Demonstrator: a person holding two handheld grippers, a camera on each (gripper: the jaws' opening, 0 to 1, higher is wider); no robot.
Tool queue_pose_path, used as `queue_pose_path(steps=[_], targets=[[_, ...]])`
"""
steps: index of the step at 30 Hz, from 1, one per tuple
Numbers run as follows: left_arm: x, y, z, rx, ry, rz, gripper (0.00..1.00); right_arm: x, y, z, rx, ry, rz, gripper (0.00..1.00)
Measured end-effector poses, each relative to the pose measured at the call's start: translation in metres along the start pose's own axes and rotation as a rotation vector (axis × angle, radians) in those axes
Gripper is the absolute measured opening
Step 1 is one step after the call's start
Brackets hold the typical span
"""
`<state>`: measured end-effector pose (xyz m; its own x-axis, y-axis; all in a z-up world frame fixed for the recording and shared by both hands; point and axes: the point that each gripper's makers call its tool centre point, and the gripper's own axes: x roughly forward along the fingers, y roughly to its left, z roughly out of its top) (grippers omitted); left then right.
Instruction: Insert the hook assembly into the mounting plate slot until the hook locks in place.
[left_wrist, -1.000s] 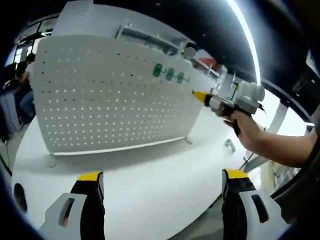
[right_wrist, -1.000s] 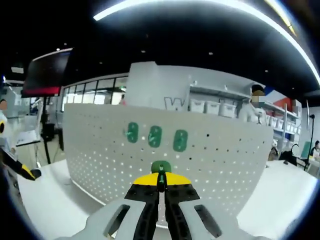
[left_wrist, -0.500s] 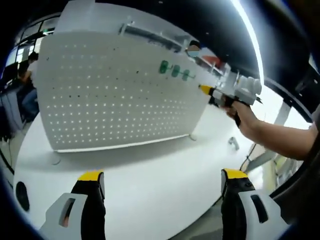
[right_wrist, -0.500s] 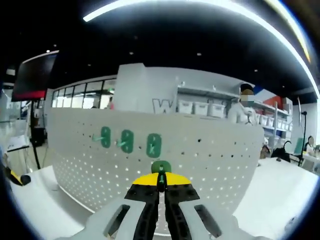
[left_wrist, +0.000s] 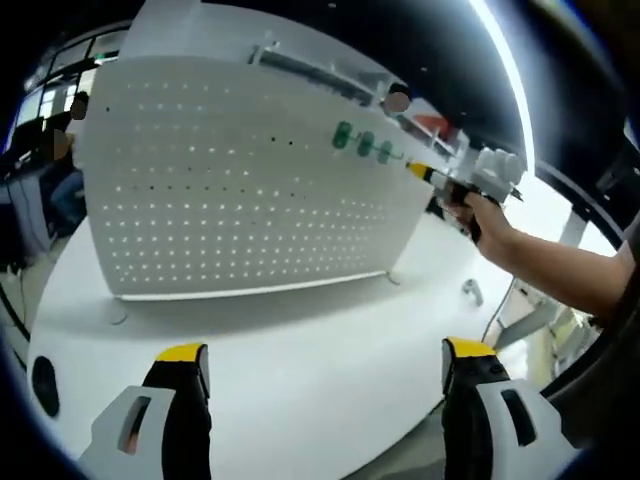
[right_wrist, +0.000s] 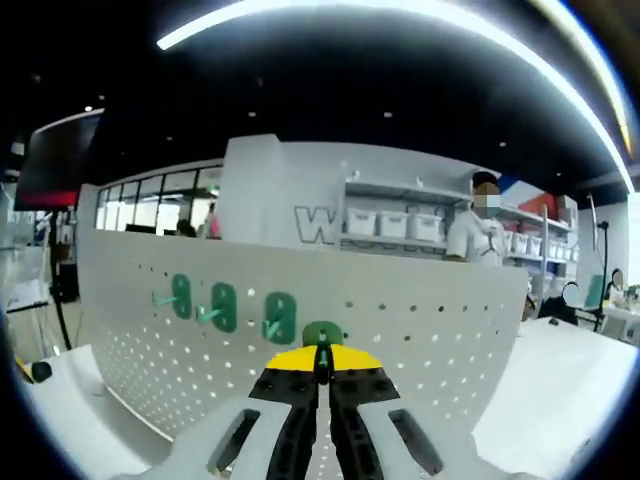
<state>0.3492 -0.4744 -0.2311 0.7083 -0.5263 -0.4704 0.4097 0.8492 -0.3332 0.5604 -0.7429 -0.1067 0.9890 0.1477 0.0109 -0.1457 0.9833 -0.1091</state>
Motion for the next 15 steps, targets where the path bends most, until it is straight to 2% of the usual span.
queue_pose_path(steps=[6,15], targets=[[0.000,0.002,-0.001,-0.005,0.004,0.008,0.98,0.008,-0.009,0.007,0.019,-0.018,-0.022,0.00],[0.002,0.000,0.001,-0.012,0.000,0.006,0.97,0.015,-0.011,0.012,0.015,-0.030,-0.027,0.00]])
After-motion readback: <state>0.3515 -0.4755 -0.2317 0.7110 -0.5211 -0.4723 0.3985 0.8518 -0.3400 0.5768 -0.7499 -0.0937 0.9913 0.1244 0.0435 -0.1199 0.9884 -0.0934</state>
